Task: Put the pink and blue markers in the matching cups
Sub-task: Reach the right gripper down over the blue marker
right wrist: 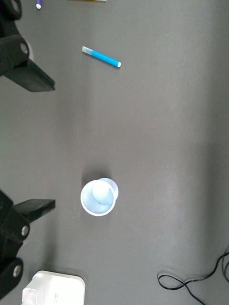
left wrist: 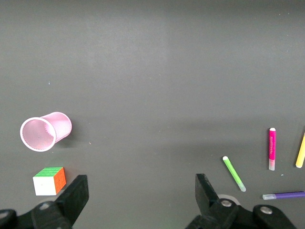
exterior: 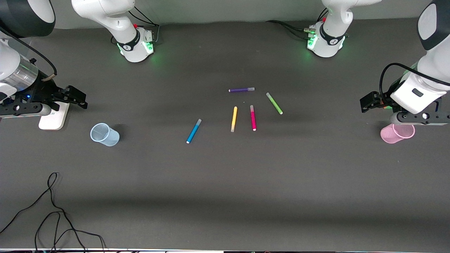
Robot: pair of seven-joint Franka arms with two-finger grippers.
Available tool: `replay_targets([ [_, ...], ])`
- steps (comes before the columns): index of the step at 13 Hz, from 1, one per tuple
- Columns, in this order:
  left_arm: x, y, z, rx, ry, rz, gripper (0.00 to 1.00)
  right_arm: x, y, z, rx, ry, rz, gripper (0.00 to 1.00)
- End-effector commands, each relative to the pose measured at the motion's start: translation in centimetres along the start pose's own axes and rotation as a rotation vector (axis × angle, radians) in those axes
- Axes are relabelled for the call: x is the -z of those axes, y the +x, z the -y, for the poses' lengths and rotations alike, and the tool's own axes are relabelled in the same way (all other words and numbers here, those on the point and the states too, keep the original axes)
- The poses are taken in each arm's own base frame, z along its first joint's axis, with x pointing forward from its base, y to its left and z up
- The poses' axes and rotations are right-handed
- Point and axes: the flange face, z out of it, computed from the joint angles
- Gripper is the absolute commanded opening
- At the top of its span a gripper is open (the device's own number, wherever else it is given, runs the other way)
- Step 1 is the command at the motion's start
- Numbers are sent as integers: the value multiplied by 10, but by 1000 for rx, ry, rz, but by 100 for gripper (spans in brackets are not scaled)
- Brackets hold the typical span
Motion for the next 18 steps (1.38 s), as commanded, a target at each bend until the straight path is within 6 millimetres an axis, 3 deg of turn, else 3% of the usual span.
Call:
replay_targets([
  [1,6,1,2,-15,9,6,100,3,3,0,-9,-9,2,100],
  [5,6,1,3,-15,7,7,100,-6,12,7,-12,10,18,100],
  [10,4,-1,4,-13,9,25,100,-39,44,61,-118,93,120,100],
  [13,3,-1,4,-13,9,26,100,-82,55,105,-190,135,216,100],
  [15,3,-1,3,-15,9,28,100,-127,59,141,-192,121,285,100],
  [18,1,-2,3,-15,10,34,100,-189,66,176,-203,98,335,100],
])
